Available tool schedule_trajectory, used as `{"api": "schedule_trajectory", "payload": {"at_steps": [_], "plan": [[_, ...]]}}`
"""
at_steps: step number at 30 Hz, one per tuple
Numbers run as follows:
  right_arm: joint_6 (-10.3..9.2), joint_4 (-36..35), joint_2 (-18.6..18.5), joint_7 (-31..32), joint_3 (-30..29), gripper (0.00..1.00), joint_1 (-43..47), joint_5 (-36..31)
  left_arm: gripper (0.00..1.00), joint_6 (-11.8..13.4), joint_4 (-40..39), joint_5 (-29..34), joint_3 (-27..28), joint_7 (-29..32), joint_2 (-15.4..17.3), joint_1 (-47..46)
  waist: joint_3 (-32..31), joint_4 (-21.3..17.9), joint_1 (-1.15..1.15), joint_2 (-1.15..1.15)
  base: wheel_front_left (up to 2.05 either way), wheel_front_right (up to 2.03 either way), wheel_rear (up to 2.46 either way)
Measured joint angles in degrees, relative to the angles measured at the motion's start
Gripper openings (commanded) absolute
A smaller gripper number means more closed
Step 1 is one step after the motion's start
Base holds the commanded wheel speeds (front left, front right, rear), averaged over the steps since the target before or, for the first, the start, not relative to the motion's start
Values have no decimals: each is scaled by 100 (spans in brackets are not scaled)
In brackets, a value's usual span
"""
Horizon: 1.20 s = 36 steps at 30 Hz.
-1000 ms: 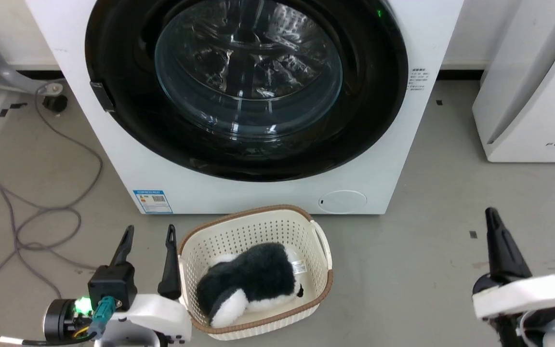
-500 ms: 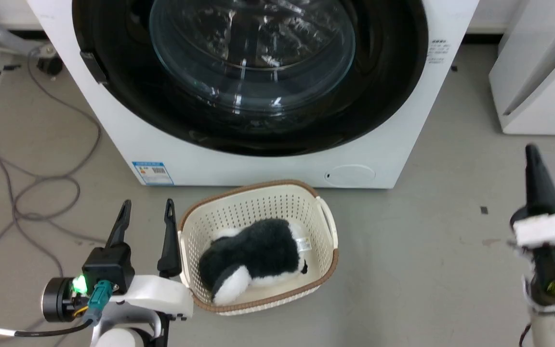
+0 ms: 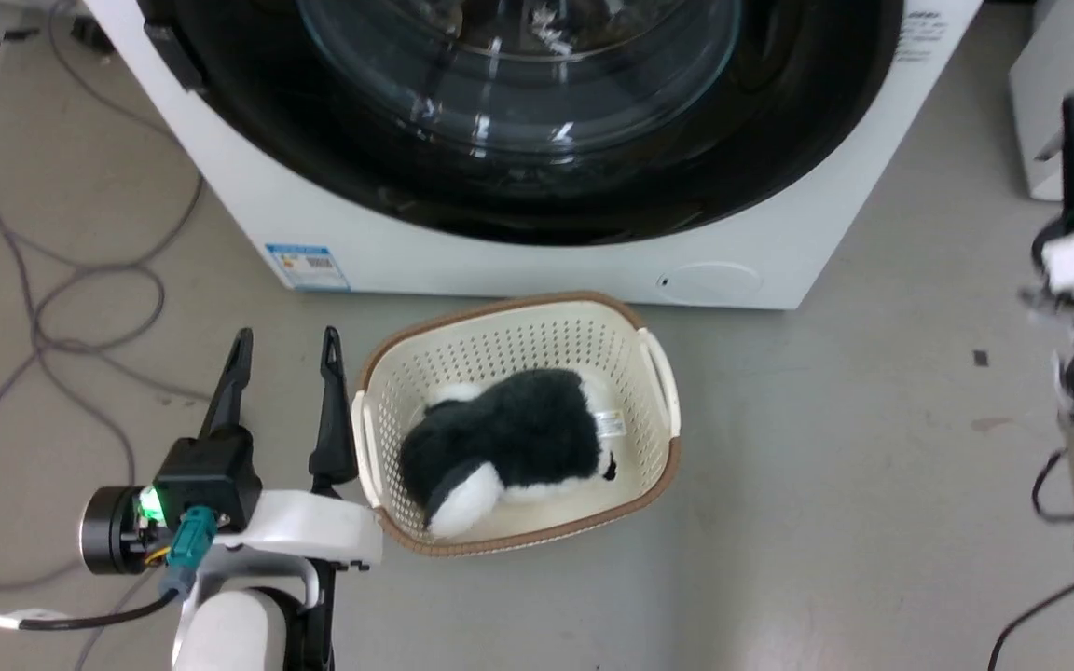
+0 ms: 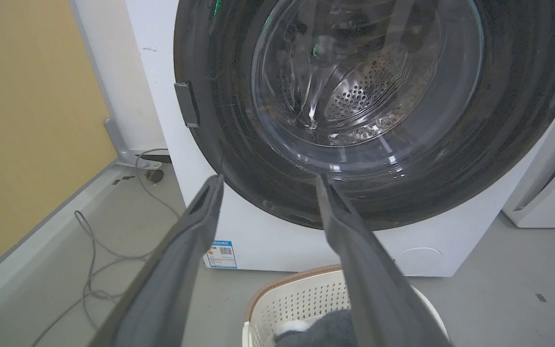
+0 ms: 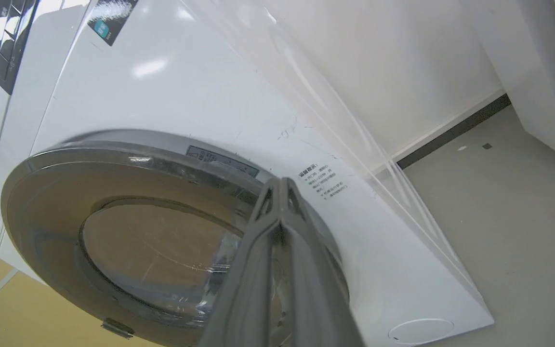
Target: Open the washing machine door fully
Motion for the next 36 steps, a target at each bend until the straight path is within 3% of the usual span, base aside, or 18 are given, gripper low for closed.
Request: {"api": "schedule_trajectory", "payload": {"at_steps": [22,36], "plan": [[0,1927,-282,142,760,0,-2387,702,100,285,-40,-213,-159,-254,0,-414,789,435,0,0,0,0,0],[-7,1920,-578,1176,1171,0,-2751,1586,100,398,-35,-241,-200,-421,0,-589,993,436,0,0,0,0,0]]}}
